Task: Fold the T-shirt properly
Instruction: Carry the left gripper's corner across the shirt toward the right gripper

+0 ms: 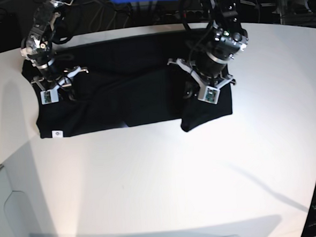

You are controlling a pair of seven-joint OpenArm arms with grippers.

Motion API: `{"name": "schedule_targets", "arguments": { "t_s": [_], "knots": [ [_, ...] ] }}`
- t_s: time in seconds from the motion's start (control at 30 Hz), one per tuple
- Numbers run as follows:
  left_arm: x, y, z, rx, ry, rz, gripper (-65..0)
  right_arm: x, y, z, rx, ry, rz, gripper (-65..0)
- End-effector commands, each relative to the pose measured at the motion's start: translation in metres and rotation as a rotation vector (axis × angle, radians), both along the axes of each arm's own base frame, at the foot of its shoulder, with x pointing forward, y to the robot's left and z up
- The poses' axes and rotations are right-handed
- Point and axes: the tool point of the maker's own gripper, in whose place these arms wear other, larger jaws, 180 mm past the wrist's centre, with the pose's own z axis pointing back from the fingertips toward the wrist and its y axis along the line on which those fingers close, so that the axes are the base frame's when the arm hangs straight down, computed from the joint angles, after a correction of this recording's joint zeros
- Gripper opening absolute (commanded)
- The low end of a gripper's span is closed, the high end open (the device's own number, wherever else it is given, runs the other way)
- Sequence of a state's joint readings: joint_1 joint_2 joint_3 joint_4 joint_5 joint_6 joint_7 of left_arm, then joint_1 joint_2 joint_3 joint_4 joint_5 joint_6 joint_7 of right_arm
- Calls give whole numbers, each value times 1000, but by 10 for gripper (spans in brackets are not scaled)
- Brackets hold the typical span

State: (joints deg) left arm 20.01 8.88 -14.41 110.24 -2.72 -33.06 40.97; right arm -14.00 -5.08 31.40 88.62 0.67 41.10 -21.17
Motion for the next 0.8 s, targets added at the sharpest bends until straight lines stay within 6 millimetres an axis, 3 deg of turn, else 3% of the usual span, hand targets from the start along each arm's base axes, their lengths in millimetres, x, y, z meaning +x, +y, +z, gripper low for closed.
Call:
{"name": "schedule_targets", "arguments": {
  "t_s": [0.0,0.1,0.27,0.37,0.63,0.77],
  "knots": [
    [8,-5,12,-27,-46,16,-650,-21,-4,-22,-53,137,7,-480],
    [14,-13,14,-65,-34,87,-650,-20,-4,-21,-53,134,7,-480],
    [10,-71,25,-126,-45,-42,-650,-20,-4,-21,-53,135,9,-480],
    [9,-89,31,-143,-58,-92,-650,-20,-4,-21,-53,135,9,-480],
    [-6,-117,-8,-60,33,-196,-650,-20,-4,-21,-53,137,9,-480],
    [-5,-127,-8,-59,30,-224,-650,-20,-4,-21,-53,137,9,-480]
  ]
}}
